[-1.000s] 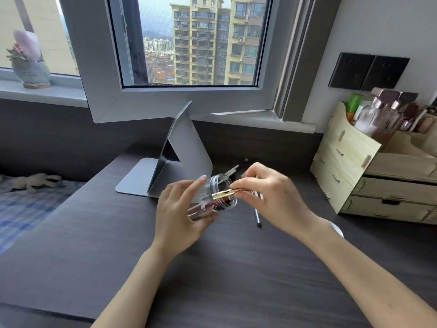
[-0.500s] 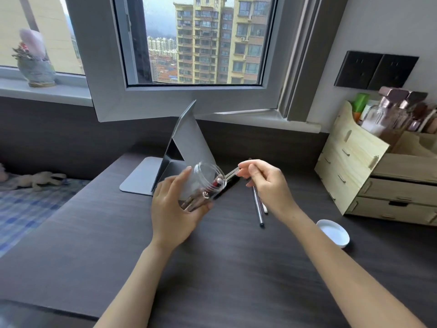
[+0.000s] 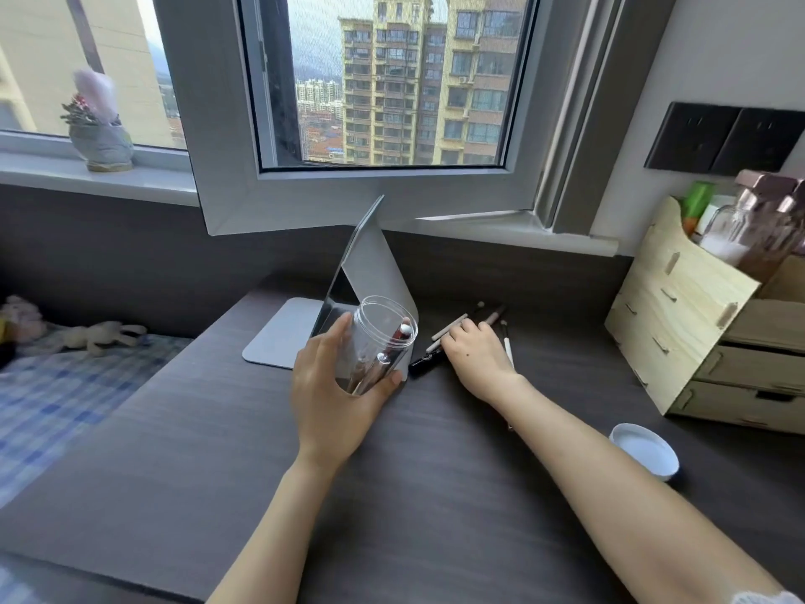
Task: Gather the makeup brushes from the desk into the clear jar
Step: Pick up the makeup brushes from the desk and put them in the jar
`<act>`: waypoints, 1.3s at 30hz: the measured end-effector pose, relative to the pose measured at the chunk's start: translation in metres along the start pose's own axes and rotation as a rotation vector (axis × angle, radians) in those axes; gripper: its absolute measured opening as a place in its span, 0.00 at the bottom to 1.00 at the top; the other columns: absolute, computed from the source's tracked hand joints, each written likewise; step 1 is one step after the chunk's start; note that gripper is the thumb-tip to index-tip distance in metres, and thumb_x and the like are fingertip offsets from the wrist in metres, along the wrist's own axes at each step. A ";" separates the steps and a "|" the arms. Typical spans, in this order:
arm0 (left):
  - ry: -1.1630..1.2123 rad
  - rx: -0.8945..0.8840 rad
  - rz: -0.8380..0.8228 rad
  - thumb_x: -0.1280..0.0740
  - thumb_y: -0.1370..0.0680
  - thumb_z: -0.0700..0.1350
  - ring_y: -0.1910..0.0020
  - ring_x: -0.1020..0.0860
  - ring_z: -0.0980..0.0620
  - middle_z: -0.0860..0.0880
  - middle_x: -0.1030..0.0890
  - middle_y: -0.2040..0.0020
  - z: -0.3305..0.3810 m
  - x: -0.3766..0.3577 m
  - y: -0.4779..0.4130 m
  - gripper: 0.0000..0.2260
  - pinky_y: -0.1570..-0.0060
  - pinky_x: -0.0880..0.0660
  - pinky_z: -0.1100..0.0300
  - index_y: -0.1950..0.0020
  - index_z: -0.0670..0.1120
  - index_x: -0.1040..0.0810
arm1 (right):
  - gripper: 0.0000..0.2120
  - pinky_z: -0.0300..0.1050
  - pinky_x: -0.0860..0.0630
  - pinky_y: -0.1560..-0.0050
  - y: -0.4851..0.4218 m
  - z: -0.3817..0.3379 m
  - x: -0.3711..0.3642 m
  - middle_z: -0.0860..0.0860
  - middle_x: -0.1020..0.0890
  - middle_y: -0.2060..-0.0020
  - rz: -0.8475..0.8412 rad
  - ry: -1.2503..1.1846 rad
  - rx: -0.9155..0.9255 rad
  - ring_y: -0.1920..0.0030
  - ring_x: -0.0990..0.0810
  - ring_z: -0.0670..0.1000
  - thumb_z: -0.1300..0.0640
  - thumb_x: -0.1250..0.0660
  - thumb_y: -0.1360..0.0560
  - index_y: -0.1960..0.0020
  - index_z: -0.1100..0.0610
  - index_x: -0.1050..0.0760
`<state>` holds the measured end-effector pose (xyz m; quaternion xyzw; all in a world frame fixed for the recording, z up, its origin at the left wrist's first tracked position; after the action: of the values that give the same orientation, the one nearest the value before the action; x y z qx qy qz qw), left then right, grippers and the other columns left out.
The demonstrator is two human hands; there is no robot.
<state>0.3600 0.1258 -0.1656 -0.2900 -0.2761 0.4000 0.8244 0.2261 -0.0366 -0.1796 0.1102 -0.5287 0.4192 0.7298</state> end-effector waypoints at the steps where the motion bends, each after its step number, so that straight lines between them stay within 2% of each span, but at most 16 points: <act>1: 0.000 0.001 -0.006 0.28 0.39 0.59 0.51 0.25 0.48 0.53 0.23 0.49 0.000 -0.001 0.000 0.33 0.49 0.26 0.50 0.35 0.52 0.29 | 0.06 0.46 0.25 0.63 0.000 -0.002 -0.001 0.57 0.17 0.63 -0.045 -0.010 0.052 0.59 0.19 0.58 0.64 0.30 0.38 0.60 0.60 0.20; 3: 0.002 0.002 -0.014 0.28 0.39 0.59 0.51 0.25 0.49 0.52 0.22 0.49 0.000 -0.001 0.000 0.33 0.48 0.26 0.51 0.35 0.54 0.30 | 0.11 0.52 0.27 0.52 0.004 -0.002 -0.001 0.59 0.20 0.49 -0.118 -0.032 0.105 0.46 0.23 0.61 0.64 0.38 0.27 0.46 0.62 0.24; 4: 0.002 -0.002 -0.017 0.28 0.38 0.59 0.51 0.26 0.49 0.52 0.22 0.48 0.000 -0.001 0.000 0.33 0.48 0.27 0.52 0.35 0.54 0.30 | 0.11 0.51 0.27 0.52 0.008 -0.004 0.005 0.59 0.20 0.49 -0.095 -0.021 0.129 0.46 0.23 0.60 0.64 0.38 0.27 0.45 0.61 0.24; 6: 0.006 -0.008 -0.028 0.28 0.38 0.59 0.50 0.26 0.50 0.53 0.22 0.48 0.000 -0.001 0.001 0.33 0.48 0.28 0.55 0.35 0.55 0.30 | 0.09 0.47 0.25 0.61 0.021 -0.008 0.018 0.56 0.18 0.60 -0.042 -0.029 0.143 0.58 0.19 0.57 0.63 0.29 0.35 0.55 0.60 0.22; 8: 0.010 -0.023 -0.053 0.27 0.38 0.59 0.49 0.26 0.50 0.51 0.22 0.47 0.000 -0.002 0.001 0.33 0.48 0.28 0.57 0.35 0.55 0.30 | 0.09 0.49 0.26 0.58 0.033 -0.004 0.019 0.57 0.18 0.58 -0.050 -0.123 0.091 0.55 0.20 0.58 0.66 0.33 0.33 0.53 0.60 0.25; 10: -0.023 -0.071 -0.077 0.26 0.38 0.57 0.49 0.25 0.50 0.49 0.21 0.47 0.002 -0.004 0.002 0.33 0.49 0.28 0.57 0.35 0.55 0.30 | 0.12 0.51 0.28 0.51 0.051 0.009 0.026 0.55 0.22 0.47 -0.033 -0.278 -0.067 0.45 0.24 0.58 0.64 0.41 0.25 0.43 0.59 0.29; 12: -0.094 -0.165 -0.094 0.26 0.38 0.54 0.51 0.26 0.50 0.48 0.21 0.48 0.006 -0.007 0.005 0.31 0.51 0.27 0.54 0.36 0.54 0.29 | 0.12 0.49 0.28 0.51 0.073 0.030 0.040 0.53 0.22 0.46 0.106 -0.506 -0.282 0.43 0.25 0.56 0.59 0.41 0.23 0.40 0.56 0.28; 14: -0.152 -0.264 -0.136 0.26 0.38 0.52 0.50 0.26 0.51 0.48 0.20 0.48 0.012 -0.012 0.010 0.31 0.50 0.27 0.53 0.36 0.53 0.28 | 0.10 0.42 0.31 0.56 0.102 0.047 0.062 0.51 0.21 0.54 0.280 -0.714 -0.371 0.51 0.22 0.51 0.59 0.39 0.23 0.43 0.54 0.24; 16: -0.190 -0.318 -0.204 0.24 0.40 0.52 0.48 0.27 0.51 0.49 0.20 0.47 0.016 -0.018 0.015 0.33 0.47 0.28 0.53 0.36 0.53 0.27 | 0.09 0.31 0.35 0.62 0.126 0.056 0.081 0.46 0.24 0.62 0.290 -0.849 -0.353 0.60 0.25 0.41 0.59 0.37 0.23 0.46 0.52 0.21; 20: -0.231 -0.398 -0.345 0.24 0.39 0.54 0.47 0.27 0.51 0.51 0.20 0.46 0.020 -0.027 0.023 0.32 0.48 0.27 0.52 0.35 0.55 0.27 | 0.08 0.31 0.34 0.63 0.148 0.052 0.093 0.45 0.22 0.63 0.145 -0.924 -0.278 0.62 0.25 0.41 0.59 0.33 0.26 0.50 0.50 0.19; 23: -0.302 -0.466 -0.509 0.27 0.39 0.58 0.49 0.24 0.49 0.52 0.20 0.48 0.022 -0.034 0.024 0.32 0.50 0.27 0.53 0.36 0.58 0.27 | 0.04 0.32 0.32 0.65 0.141 0.042 0.088 0.43 0.22 0.67 0.193 -1.015 -0.343 0.65 0.25 0.41 0.58 0.29 0.29 0.56 0.53 0.23; 27: -0.285 -0.442 -0.656 0.31 0.41 0.63 0.54 0.24 0.51 0.55 0.21 0.52 0.027 -0.039 0.014 0.34 0.57 0.28 0.58 0.35 0.59 0.27 | 0.11 0.32 0.34 0.69 0.122 0.029 0.075 0.45 0.26 0.73 0.274 -1.120 -0.419 0.71 0.30 0.43 0.55 0.26 0.33 0.65 0.55 0.28; 30: -0.149 -0.341 -0.676 0.29 0.42 0.62 0.54 0.26 0.54 0.58 0.23 0.53 0.028 -0.038 0.005 0.35 0.58 0.29 0.59 0.35 0.59 0.27 | 0.09 0.36 0.34 0.69 0.110 0.019 0.068 0.44 0.27 0.75 0.281 -1.171 -0.442 0.72 0.31 0.43 0.50 0.26 0.32 0.65 0.54 0.23; 35: -0.103 -0.308 -0.599 0.27 0.41 0.60 0.52 0.26 0.54 0.55 0.22 0.51 0.022 -0.036 -0.005 0.35 0.53 0.26 0.56 0.35 0.57 0.26 | 0.11 0.33 0.34 0.64 0.102 0.008 0.067 0.45 0.27 0.68 0.246 -1.327 -0.310 0.65 0.28 0.42 0.54 0.37 0.23 0.52 0.57 0.17; 37: -0.098 -0.309 -0.507 0.27 0.41 0.59 0.51 0.27 0.56 0.55 0.22 0.50 0.019 -0.032 -0.005 0.34 0.52 0.29 0.63 0.35 0.54 0.26 | 0.10 0.35 0.31 0.63 0.101 0.024 0.059 0.44 0.25 0.68 0.351 -1.363 -0.422 0.67 0.26 0.42 0.57 0.38 0.23 0.54 0.58 0.17; 39: -0.106 -0.315 -0.439 0.26 0.40 0.57 0.50 0.27 0.56 0.53 0.21 0.49 0.018 -0.031 -0.005 0.34 0.51 0.30 0.65 0.35 0.52 0.25 | 0.10 0.43 0.29 0.60 0.098 0.045 0.039 0.49 0.19 0.65 0.362 -1.204 -0.599 0.63 0.22 0.45 0.60 0.38 0.23 0.56 0.60 0.18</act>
<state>0.3339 0.1029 -0.1565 -0.3264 -0.4341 0.1784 0.8205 0.1282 0.0167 -0.1551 0.0275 -0.9443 0.2364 0.2273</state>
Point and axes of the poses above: each hand's wrist, its own y-axis away from the middle knuckle, its own x-axis out of the back of the hand, z = x × y, the point moved 5 cm from there along -y, towards the middle knuckle
